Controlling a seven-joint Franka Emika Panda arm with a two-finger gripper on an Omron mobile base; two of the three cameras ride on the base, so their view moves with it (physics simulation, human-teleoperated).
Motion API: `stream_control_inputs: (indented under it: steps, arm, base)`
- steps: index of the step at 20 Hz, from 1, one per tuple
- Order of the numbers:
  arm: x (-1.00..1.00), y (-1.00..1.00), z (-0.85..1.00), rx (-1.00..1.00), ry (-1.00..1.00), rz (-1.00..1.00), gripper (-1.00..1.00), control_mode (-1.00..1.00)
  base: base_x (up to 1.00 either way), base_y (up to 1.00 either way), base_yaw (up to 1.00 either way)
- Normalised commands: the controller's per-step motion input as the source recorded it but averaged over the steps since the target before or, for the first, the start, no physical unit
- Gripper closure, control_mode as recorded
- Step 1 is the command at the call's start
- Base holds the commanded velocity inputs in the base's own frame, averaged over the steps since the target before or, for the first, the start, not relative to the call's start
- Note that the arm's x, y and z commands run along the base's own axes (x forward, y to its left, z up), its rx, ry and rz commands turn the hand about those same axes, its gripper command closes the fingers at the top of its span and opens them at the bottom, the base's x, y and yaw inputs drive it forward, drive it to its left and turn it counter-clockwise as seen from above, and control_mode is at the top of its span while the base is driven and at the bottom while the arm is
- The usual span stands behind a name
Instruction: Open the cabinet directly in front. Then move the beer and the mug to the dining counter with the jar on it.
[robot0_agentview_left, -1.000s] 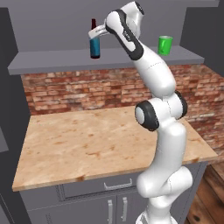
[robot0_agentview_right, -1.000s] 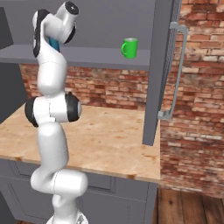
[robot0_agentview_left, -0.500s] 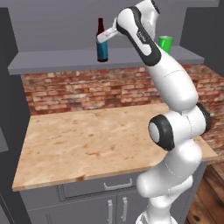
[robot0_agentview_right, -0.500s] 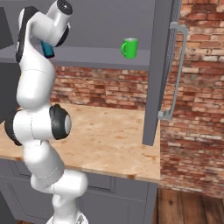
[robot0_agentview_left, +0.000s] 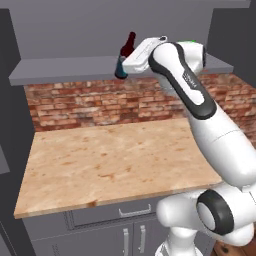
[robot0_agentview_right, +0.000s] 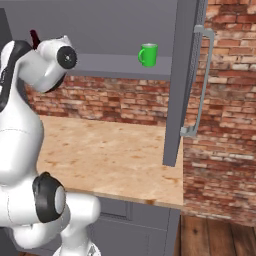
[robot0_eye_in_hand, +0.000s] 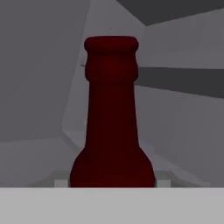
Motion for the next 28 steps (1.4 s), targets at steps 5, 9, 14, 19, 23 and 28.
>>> stream_control_inputs:
  steps: [5, 9, 14, 19, 23, 28]
  arm:
    - [-1.0, -0.34, -0.03, 0.22, -0.01, 0.0, 1.0, -1.0]
    - [-1.0, -0.13, -0.8, 0.0, 0.27, 0.0, 1.0, -1.0]
    - [-0.9, -0.06, -0.55, -0.03, 0.49, 0.0, 1.0, -1.0]
    - [-0.11, 0.01, -0.1, -0.05, 0.1, 0.03, 1.0, -1.0]
    - [-0.07, 0.04, -0.11, -0.05, 0.08, 0.0, 1.0, -1.0]
    - [-0.36, 0.13, -0.05, -0.14, 0.0, -0.09, 1.0, -1.0]
  base:
    - [0.0, 0.0, 0.0]
    - [0.0, 0.0, 0.0]
    - [0.0, 0.0, 0.0]
    - [0.0, 0.0, 0.0]
    - [0.0, 0.0, 0.0]
    - [0.0, 0.0, 0.0]
